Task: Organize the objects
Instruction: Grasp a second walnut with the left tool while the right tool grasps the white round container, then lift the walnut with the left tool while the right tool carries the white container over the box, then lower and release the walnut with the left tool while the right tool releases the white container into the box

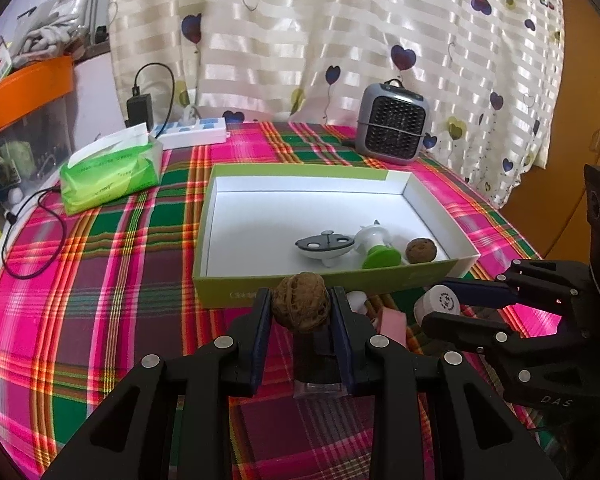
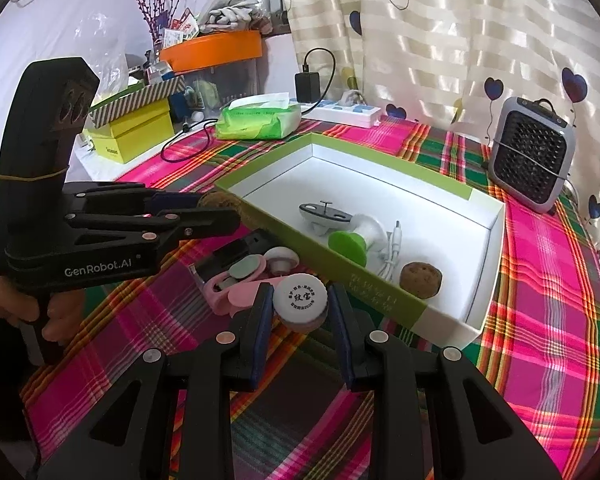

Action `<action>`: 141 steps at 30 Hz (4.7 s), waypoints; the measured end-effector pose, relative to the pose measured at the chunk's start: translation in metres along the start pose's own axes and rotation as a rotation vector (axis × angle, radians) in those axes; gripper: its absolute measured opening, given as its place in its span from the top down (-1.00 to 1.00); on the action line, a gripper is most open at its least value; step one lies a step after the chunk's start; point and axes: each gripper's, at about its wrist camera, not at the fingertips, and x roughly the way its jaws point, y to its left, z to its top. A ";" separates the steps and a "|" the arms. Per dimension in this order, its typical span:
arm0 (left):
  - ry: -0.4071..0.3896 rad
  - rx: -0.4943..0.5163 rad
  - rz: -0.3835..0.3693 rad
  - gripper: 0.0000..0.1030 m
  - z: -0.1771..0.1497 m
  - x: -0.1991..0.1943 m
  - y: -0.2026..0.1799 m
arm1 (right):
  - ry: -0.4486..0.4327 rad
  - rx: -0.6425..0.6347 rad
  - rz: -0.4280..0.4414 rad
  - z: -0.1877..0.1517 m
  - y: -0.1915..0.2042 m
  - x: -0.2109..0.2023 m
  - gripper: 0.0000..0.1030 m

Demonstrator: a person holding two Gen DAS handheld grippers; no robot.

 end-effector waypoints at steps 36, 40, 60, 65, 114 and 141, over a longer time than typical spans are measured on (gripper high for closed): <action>-0.036 0.023 0.010 0.47 0.005 -0.002 -0.013 | -0.071 0.013 -0.127 0.010 -0.002 -0.016 0.42; -0.042 0.035 0.018 0.47 0.011 -0.006 -0.018 | -0.074 0.014 -0.156 0.013 -0.003 -0.019 0.42; -0.036 0.060 0.022 0.47 0.025 -0.005 -0.025 | -0.075 -0.012 -0.218 0.030 -0.005 -0.020 0.43; -0.026 0.062 0.025 0.47 0.028 0.000 -0.023 | -0.069 -0.005 -0.212 0.031 -0.010 -0.017 0.43; 0.084 0.044 0.107 0.47 0.046 0.067 0.004 | 0.043 0.200 -0.146 0.037 -0.086 0.042 0.42; 0.125 0.041 0.096 0.47 0.043 0.078 0.002 | 0.066 0.205 -0.119 0.038 -0.086 0.053 0.42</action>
